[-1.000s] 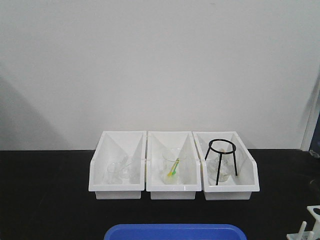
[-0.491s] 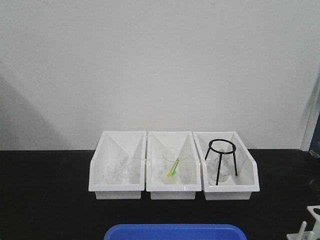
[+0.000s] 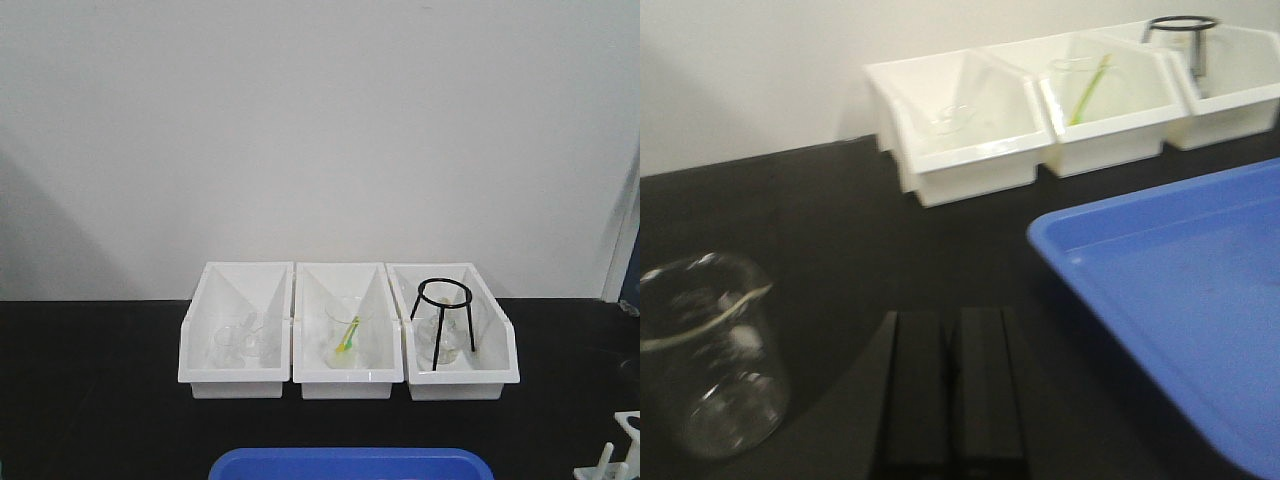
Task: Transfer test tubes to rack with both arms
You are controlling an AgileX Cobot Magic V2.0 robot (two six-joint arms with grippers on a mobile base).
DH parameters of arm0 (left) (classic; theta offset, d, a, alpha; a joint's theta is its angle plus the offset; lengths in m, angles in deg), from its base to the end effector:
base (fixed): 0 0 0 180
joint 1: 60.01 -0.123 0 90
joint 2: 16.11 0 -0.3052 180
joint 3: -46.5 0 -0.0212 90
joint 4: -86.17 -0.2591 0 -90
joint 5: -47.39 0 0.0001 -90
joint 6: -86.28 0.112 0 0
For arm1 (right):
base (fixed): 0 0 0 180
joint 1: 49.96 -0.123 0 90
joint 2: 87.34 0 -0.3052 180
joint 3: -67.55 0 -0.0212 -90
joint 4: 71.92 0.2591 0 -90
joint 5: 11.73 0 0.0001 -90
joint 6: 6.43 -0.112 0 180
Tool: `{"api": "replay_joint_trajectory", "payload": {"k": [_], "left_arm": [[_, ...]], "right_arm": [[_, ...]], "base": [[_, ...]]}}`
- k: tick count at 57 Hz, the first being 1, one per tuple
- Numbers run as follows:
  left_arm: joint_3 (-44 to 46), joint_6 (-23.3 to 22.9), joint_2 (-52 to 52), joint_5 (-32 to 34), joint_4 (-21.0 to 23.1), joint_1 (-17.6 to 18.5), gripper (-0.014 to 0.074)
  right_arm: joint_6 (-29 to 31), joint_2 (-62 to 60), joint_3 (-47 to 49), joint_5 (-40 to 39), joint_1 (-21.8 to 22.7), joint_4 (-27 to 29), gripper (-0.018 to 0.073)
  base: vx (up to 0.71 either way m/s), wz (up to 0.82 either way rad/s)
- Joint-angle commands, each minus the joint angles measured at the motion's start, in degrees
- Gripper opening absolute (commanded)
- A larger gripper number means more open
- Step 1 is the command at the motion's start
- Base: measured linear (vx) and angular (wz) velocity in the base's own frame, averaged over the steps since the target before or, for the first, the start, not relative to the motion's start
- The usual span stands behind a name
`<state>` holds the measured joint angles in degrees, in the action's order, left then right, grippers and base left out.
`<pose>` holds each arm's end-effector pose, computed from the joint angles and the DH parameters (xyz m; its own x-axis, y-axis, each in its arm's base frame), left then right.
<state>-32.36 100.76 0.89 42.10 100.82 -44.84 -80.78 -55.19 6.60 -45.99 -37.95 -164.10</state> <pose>0.0745 -0.0229 0.1854 -0.1844 0.0480 -0.9817 0.2834 0.9590 -0.0063 0.1049 0.0420 0.2852 0.0439 -0.2746 -0.9606 -0.3820 0.8838 -0.2701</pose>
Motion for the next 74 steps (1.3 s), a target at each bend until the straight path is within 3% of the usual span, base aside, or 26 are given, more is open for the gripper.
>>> {"api": "replay_joint_trajectory", "payload": {"k": [1, 5, 11, 55, 64, 74], "left_arm": [[-1.6, -5.1, -6.1, 0.4, -4.3, -3.1, -0.0020], [-2.2, -6.3, -10.7, -6.5, -5.7, -4.5, -0.0020], [-2.2, -6.3, -11.2, -10.8, -7.3, -4.8, -0.0020], [-2.1, -6.2, -11.3, -10.9, -7.6, -4.8, -0.0020], [-2.1, -6.2, -11.3, -10.9, -7.6, -4.8, -0.0020], [-2.1, -6.2, -11.3, -10.9, -7.6, -4.8, -0.0020]], "right_arm": [[-0.1, 0.3, 1.5, 0.3, 0.0, 2.2, -0.0011], [-0.1, 0.3, 1.5, 0.3, 0.0, 2.2, -0.0011], [-0.1, 0.3, 1.5, 0.3, 0.0, 2.2, -0.0011], [-0.2, 0.3, 1.5, 0.4, -2.1, 2.2, -0.0011], [-0.2, 0.3, 1.5, 0.5, -5.3, 2.2, -0.0011], [-1.0, 0.3, 0.8, 2.9, -13.8, 5.6, -0.0011]], "base": [[0.00, 0.00], [0.00, 0.00], [0.00, 0.00], [0.00, 0.00], [0.00, 0.00], [0.00, 0.00]]}}
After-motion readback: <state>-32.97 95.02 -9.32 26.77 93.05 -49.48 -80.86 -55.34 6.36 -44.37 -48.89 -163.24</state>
